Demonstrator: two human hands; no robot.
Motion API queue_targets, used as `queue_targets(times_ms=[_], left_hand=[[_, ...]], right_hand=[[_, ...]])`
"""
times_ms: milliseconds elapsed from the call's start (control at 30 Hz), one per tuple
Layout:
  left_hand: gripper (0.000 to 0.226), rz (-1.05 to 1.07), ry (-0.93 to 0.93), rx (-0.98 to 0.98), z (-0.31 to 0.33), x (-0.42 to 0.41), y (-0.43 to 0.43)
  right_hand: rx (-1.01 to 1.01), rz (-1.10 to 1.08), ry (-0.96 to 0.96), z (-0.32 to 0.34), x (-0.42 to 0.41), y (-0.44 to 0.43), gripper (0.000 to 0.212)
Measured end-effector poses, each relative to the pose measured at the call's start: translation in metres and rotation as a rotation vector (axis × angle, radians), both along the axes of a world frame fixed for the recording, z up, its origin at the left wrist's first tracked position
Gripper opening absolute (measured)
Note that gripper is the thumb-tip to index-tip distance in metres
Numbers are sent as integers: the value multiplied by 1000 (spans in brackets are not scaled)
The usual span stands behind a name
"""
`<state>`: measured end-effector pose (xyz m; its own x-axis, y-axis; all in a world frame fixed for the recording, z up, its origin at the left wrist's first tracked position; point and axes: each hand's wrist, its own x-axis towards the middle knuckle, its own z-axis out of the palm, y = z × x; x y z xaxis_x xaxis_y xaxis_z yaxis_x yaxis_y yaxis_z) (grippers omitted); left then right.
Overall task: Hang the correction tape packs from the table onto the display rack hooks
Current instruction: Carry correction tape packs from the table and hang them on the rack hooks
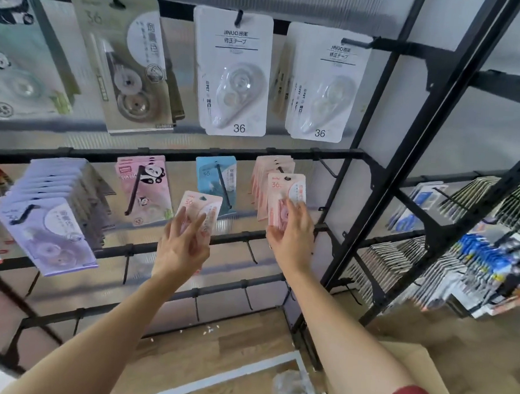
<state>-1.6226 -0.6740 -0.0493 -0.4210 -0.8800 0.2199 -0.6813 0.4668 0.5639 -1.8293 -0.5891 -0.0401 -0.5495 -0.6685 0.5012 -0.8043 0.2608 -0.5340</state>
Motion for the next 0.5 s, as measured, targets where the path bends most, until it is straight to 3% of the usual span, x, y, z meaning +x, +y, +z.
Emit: queue_targets(times_ms=[500], left_hand=[[62,105,-24,-106,-14,-40,0]], right_hand=[[193,178,7,1,-50,-52,78]])
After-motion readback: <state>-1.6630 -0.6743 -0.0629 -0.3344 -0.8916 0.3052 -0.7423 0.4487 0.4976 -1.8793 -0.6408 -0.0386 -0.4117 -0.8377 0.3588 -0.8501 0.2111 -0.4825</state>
